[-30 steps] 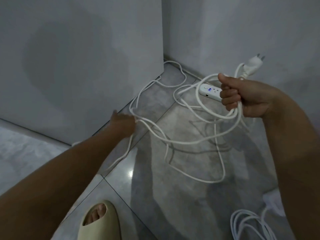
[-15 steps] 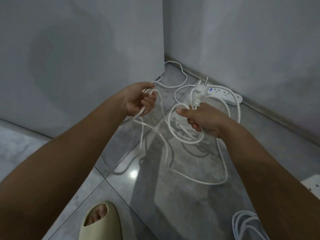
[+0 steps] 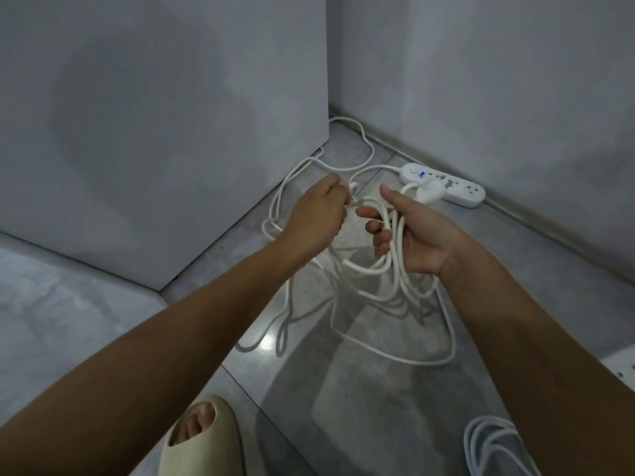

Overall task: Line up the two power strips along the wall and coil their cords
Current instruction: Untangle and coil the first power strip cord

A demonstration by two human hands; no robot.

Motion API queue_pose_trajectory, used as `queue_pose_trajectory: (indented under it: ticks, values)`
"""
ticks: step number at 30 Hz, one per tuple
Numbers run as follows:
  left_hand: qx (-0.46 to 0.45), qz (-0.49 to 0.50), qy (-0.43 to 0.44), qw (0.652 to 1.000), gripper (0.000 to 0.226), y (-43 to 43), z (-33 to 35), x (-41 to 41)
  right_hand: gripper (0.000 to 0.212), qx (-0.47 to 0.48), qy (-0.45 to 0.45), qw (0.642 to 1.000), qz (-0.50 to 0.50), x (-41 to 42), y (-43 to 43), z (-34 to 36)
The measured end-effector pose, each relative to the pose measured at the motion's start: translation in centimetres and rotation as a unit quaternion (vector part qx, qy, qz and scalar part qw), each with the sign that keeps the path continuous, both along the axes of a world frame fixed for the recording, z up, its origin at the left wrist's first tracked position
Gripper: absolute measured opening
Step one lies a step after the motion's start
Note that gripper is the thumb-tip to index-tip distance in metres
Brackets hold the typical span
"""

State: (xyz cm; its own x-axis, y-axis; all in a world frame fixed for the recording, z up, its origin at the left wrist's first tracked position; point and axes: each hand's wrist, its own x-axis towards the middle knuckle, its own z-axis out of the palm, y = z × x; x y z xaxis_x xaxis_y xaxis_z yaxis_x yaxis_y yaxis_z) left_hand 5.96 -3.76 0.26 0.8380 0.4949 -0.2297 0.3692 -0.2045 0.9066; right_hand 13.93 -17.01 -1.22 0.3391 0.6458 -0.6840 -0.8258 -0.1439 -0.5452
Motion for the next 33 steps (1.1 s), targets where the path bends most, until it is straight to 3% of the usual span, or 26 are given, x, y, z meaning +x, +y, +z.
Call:
queue_pose_trajectory:
  ticks: [4, 10, 15, 23, 30, 33]
  values:
    - [0.184, 0.006, -0.072, 0.98, 0.033, -0.2, -1.2, -0.8, 0.053, 0.056, 0.037, 0.997, -0.028, 0.4, 0.0, 0.5]
    - [0.299, -0.117, -0.174, 0.931, 0.027, -1.9, -3.1, -3.6, 0.05, 0.08, 0.084, 0.989, -0.089, 0.9, 0.1, 0.8]
    - [0.295, -0.094, -0.187, 0.932, 0.029, -2.1, -3.3, -3.5, 0.04, 0.037, 0.075, 0.991, -0.101, 1.0, 0.1, 0.9]
    - [0.283, -0.088, -0.205, 0.933, 0.029, -1.9, -3.4, -3.7, 0.045, -0.002, 0.051, 0.999, 0.01, 0.3, 0.7, 0.5]
    - [0.311, -0.17, -0.214, 0.91, 0.034, -2.1, -3.9, -4.0, 0.041, 0.002, 0.031, 0.998, 0.05, 0.5, 0.4, 0.4]
    - [0.339, -0.193, -0.235, 0.89, 0.024, -1.8, -3.9, -4.1, 0.039, 0.04, 0.045, 0.995, 0.08, 0.7, 0.1, 0.1]
